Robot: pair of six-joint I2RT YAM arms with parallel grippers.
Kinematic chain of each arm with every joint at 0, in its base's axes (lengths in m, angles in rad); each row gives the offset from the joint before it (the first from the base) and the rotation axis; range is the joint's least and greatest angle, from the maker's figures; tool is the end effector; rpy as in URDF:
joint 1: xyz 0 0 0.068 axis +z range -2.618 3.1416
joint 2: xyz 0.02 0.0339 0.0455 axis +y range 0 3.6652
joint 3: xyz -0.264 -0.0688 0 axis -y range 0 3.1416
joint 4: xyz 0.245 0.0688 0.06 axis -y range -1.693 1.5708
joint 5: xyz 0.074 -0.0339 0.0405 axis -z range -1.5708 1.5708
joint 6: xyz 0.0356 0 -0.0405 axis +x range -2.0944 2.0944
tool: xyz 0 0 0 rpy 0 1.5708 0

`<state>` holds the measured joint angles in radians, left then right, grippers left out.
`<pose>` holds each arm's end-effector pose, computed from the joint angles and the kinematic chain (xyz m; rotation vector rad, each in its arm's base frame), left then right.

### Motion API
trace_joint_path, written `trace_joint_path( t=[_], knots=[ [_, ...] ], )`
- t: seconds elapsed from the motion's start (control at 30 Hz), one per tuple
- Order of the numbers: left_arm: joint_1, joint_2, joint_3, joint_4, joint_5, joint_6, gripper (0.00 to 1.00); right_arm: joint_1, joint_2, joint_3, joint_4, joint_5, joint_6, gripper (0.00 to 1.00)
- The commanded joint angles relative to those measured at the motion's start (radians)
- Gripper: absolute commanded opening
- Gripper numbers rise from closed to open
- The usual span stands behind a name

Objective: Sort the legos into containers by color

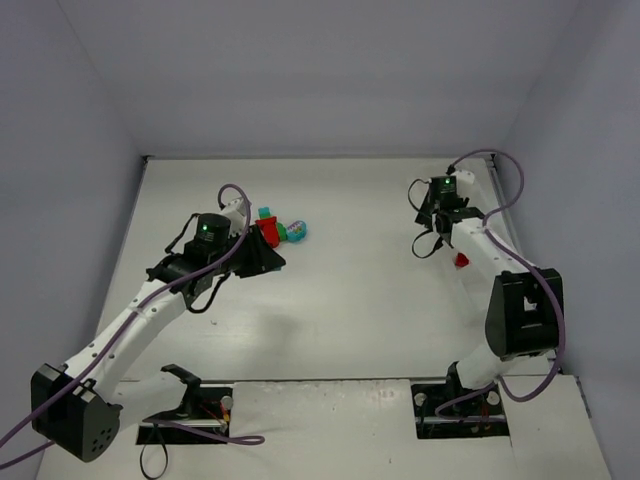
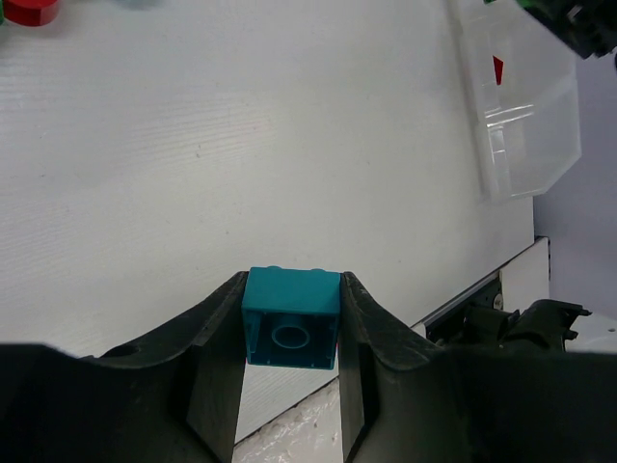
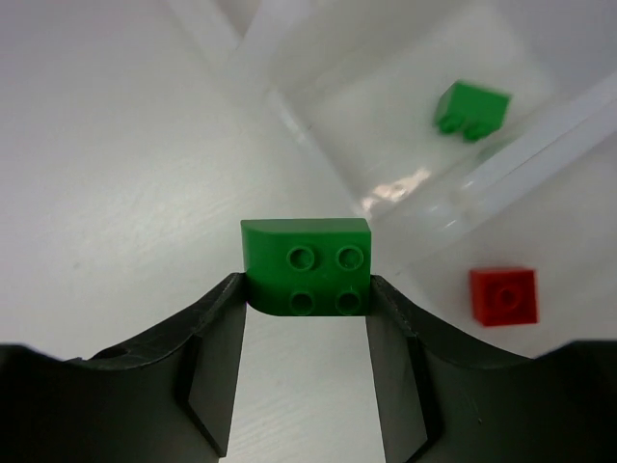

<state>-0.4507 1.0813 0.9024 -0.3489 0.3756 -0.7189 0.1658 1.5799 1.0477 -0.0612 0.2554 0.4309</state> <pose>0.2105 -0.1164 0.3080 -0.0571 2.2529 -1.0656 0.3505 0.0495 0.2442 0.4273 2.1003 0.0718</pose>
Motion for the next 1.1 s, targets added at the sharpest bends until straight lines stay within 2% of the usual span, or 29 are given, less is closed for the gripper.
trace_joint_path(
  t=[0.0,0.13,0.27,0.43,0.5,0.53,0.6,0.63,0.73,0.9,0.97,1.03,1.07],
  knots=[
    [-0.005,-0.038,0.013,0.019,-0.006,-0.013,0.0,-0.084,0.018,0.086,0.014,0.05,-0.092,0.01],
    [-0.003,-0.05,0.012,0.007,-0.014,-0.011,0.0,-0.156,0.086,0.15,0.027,0.001,-0.152,0.04],
    [-0.005,-0.063,0.007,0.002,-0.021,-0.011,0.0,-0.189,0.147,0.198,0.044,-0.018,-0.198,0.17],
    [-0.003,-0.064,0.006,0.002,-0.021,-0.014,0.0,-0.206,0.192,0.222,0.086,-0.048,-0.234,0.26],
    [-0.005,-0.066,0.007,0.001,-0.024,-0.014,0.0,-0.212,0.203,0.23,0.095,-0.068,-0.248,0.34],
    [-0.005,-0.066,0.007,0.001,-0.023,-0.014,0.0,-0.212,0.201,0.23,0.109,-0.074,-0.265,0.46],
    [-0.005,-0.067,0.009,0.001,-0.024,-0.014,0.0,-0.212,0.193,0.233,0.11,-0.102,-0.28,0.58],
    [-0.003,-0.067,0.009,0.001,-0.026,-0.013,0.0,-0.21,0.186,0.229,0.115,-0.11,-0.288,0.71],
    [-0.005,-0.063,0.01,0.002,-0.027,-0.013,0.0,-0.207,0.134,0.209,0.12,-0.137,-0.303,0.87],
    [-0.005,-0.04,0.036,0.01,-0.026,-0.013,0.0,-0.186,0.0,0.144,0.153,-0.199,-0.327,0.89],
    [-0.005,-0.032,0.047,0.013,-0.024,-0.011,0.0,-0.183,-0.063,0.121,0.152,-0.226,-0.339,0.86],
    [-0.005,-0.015,0.061,0.021,-0.023,-0.014,0.0,-0.172,-0.147,0.101,0.161,-0.35,-0.34,0.82],
    [-0.003,-0.011,0.067,0.031,-0.021,-0.022,0.0,-0.129,-0.173,0.075,0.165,-0.384,-0.348,0.81]
  ],
)
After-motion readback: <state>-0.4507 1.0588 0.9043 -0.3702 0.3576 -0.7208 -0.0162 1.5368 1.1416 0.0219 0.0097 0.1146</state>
